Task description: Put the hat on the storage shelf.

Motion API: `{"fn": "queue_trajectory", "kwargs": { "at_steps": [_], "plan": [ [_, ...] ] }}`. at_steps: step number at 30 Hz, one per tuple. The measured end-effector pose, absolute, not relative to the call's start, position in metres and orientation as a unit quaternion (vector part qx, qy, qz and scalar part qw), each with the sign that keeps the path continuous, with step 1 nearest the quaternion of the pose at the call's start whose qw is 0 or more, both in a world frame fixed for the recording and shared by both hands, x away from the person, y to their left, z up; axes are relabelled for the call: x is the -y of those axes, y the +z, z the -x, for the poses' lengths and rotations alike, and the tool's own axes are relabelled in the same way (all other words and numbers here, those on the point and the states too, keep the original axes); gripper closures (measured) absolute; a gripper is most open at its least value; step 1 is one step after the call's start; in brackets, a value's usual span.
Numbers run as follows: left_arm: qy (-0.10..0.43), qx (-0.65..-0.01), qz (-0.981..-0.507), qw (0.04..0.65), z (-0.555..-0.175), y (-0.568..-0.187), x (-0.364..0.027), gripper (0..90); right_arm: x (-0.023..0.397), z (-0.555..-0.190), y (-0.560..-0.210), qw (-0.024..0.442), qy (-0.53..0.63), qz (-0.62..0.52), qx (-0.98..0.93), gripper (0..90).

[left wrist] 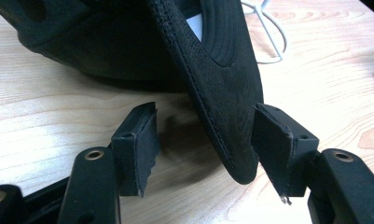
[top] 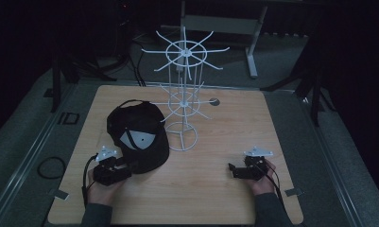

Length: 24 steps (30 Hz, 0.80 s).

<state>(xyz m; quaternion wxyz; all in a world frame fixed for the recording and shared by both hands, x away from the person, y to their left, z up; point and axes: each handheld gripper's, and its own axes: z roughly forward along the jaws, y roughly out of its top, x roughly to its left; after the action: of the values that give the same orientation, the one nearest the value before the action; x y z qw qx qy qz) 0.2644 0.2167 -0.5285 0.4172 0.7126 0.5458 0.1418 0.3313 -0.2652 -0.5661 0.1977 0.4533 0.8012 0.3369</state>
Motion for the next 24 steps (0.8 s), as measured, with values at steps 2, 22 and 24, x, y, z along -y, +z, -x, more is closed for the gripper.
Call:
{"fn": "queue_trajectory", "kwargs": {
  "at_steps": [2,22,24],
  "plan": [
    [0.142,-0.546,-0.713,0.417,-0.266,-0.53,-0.215,42.5,0.265,-0.331,-0.566,0.198,0.337,-0.453,-0.801,11.3],
    [0.131,-0.543,-0.719,0.415,-0.279,-0.543,-0.201,48.4,0.265,-0.332,-0.566,0.198,0.337,-0.453,-0.801,11.2],
    [0.127,-0.544,-0.719,0.414,-0.281,-0.547,-0.198,48.9,0.265,-0.332,-0.566,0.198,0.337,-0.453,-0.801,11.3]
  ]
}}
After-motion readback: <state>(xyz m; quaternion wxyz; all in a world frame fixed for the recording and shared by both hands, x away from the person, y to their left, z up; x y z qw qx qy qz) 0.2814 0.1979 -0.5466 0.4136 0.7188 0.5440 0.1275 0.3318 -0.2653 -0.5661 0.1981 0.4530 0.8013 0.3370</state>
